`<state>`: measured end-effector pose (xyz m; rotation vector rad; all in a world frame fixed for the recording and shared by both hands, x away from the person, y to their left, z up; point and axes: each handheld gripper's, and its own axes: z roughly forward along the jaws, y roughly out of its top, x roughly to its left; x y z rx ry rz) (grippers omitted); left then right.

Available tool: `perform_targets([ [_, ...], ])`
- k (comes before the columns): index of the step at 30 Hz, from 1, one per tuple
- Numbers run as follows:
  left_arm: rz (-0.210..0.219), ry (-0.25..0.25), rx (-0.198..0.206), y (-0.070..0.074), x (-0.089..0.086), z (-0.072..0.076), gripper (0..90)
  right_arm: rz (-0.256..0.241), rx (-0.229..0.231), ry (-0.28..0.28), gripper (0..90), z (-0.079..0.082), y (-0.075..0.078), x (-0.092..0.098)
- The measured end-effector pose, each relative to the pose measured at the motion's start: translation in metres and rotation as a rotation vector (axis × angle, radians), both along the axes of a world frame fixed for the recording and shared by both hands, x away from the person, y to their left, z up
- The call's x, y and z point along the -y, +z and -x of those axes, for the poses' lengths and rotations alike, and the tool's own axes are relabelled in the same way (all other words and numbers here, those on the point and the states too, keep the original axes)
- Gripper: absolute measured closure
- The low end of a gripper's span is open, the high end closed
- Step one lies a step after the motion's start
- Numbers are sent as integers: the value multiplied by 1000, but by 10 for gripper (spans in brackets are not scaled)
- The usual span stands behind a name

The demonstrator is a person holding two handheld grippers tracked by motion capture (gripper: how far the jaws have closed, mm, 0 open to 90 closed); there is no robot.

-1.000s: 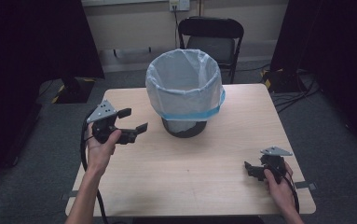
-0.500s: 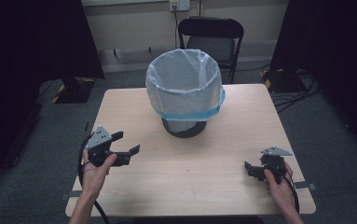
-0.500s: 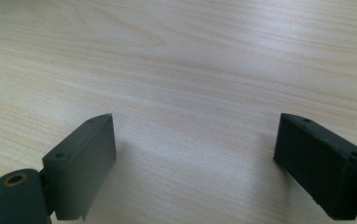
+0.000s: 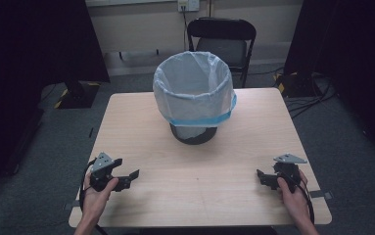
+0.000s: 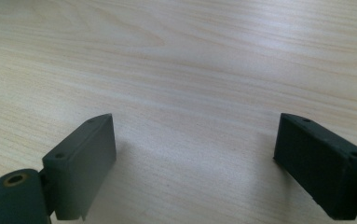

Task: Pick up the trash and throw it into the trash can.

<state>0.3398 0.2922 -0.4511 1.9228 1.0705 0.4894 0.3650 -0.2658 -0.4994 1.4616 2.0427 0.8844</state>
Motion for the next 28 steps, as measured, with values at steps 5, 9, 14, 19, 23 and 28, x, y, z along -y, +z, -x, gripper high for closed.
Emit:
perform_targets([
  [5,-51,15,-61,-20,-2,-1,162,0,0,0,114,0,0,0],
  [9,-71,27,-91,-30,0,-1,162,0,0,0,114,0,0,0],
  [14,-91,27,-115,-39,1,2,161,0,0,0,114,0,0,0],
  [19,-102,23,-120,-48,-1,3,151,0,0,1,114,0,0,0],
  [23,-109,31,-102,-49,-1,3,151,0,0,0,114,0,0,0],
  [28,-136,34,-96,-49,3,4,144,0,0,1,114,0,0,0],
])
